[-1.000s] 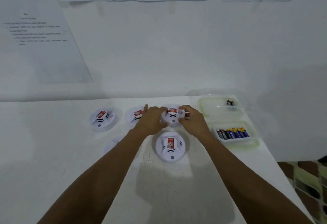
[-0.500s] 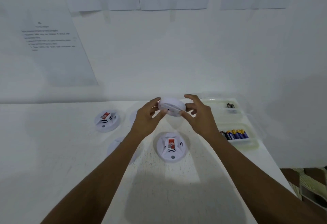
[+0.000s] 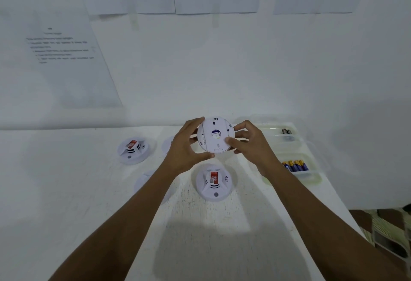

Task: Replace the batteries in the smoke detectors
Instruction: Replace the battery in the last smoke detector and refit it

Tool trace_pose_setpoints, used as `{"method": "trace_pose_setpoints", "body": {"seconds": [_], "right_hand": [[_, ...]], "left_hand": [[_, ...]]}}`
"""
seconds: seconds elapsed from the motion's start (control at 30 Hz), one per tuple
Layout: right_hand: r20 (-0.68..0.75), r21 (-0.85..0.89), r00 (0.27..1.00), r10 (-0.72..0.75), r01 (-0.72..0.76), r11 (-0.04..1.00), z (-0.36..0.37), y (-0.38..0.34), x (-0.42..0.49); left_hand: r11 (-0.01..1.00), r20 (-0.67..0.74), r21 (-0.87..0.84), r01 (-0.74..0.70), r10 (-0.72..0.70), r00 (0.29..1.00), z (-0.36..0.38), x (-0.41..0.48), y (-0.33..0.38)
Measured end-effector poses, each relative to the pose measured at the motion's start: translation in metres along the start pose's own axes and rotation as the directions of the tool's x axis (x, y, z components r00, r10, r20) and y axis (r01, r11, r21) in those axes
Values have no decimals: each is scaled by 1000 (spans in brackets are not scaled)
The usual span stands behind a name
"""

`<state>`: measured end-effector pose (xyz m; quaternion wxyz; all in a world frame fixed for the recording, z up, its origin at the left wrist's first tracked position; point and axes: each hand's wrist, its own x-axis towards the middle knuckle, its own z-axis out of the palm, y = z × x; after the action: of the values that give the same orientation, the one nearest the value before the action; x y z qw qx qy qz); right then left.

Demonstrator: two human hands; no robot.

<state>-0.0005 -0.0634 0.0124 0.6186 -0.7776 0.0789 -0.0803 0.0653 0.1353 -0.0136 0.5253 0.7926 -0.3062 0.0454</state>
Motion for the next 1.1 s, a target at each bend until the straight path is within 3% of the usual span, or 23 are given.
{"method": "trace_pose_setpoints", "body": {"seconds": [0.27,0.5,0.8,1.1], "right_hand": [[166,98,986,-34,18,995,-4,-5,-10],[203,113,978,-39,17,993,-7,-4,-14],[-21,-235,965,-262,250,939,15,-11,-11],[-52,-244,961,-270,250,937,38,-13,-5]], "left_hand": [[994,190,-79,73,-57,980,-2,-2,2],[993,242,-107,47,-20,970,-2,-2,6],[997,173,-69,19,-7,985,-6,-1,12],[998,114,-56,-18,24,993,-13,3,14]]}}
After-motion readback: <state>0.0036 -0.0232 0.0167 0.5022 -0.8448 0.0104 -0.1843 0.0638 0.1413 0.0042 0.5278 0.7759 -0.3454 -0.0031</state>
